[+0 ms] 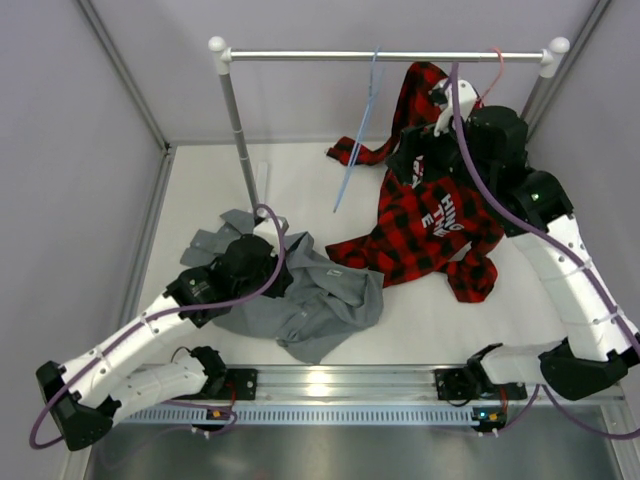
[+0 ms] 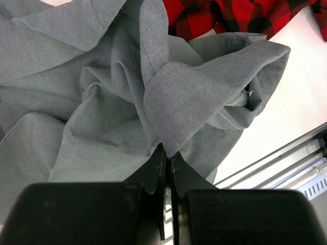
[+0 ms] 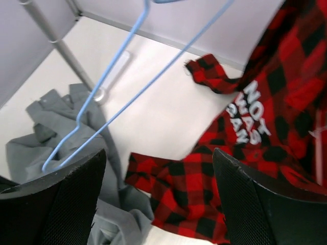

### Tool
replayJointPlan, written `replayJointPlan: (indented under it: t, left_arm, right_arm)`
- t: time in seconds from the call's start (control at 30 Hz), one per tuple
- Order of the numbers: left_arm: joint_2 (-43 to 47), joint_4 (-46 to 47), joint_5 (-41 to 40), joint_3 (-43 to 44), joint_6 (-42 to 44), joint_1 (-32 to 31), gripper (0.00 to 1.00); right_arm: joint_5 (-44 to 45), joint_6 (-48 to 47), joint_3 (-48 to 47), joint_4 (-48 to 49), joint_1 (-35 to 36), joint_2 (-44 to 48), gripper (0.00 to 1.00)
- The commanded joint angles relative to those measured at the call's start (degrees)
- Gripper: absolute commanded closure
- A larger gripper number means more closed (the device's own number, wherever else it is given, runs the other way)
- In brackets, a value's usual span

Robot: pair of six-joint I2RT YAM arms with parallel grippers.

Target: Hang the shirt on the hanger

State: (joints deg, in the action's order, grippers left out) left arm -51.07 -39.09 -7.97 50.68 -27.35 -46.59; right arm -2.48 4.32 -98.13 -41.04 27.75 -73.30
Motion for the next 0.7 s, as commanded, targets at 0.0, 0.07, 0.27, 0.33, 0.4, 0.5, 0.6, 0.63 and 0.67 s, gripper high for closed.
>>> replayJointPlan:
  t: [0.0, 0.07, 0.27, 0.33, 0.4, 0.5, 0.6, 0.63, 0.67]
  left_arm:
    - [-0.26, 0.16, -0.21, -0.66, -0.42, 0.27, 1.00]
    - [-0.61, 0.16, -0.12, -0.84, -0.33, 0.27, 1.00]
    - [-0.96, 0.24, -0.29, -1.89, -0.16, 0.53, 1.00]
    - [-0.88, 0.24, -0.38, -2.16, -0.16, 0.62, 1.00]
    - [-0.96, 0.33, -0.30, -2.60, -0.07, 0.71, 1.00]
    - [-0.79, 0.51, -0.21, -3.30, -0.07, 0.80, 1.00]
    - [-0.87, 0.77, 0.14, -3.65, 0.02, 0.71, 1.00]
    - [-0.70, 0.77, 0.41, -3.74, 0.02, 0.71, 1.00]
    - [-0.44, 0.86, 0.32, -3.74, 0.02, 0.80, 1.00]
  right_arm:
    - [1.77, 4.20, -3.64, 2.54, 5.19, -2.28, 0.16]
    - [4.93, 6.22, -4.79, 2.89, 7.74, -4.30, 0.08]
    - [12.40, 9.65, -9.01, 5.70, 12.68, -9.66, 0.01]
    - [14.51, 11.85, -10.24, 6.75, 13.21, -11.42, 0.01]
    - [15.48, 14.04, -10.94, 9.12, 13.39, -12.39, 0.01]
    - [17.50, 15.02, -13.40, 10.45, 14.00, -15.64, 0.01]
    - [22.33, 13.45, -17.44, 9.14, 14.61, -21.17, 0.01]
    - [25.91, 13.00, -18.41, 8.52, 14.70, -23.62, 0.01]
    - [27.95, 12.56, -19.03, 7.91, 15.14, -24.78, 0.01]
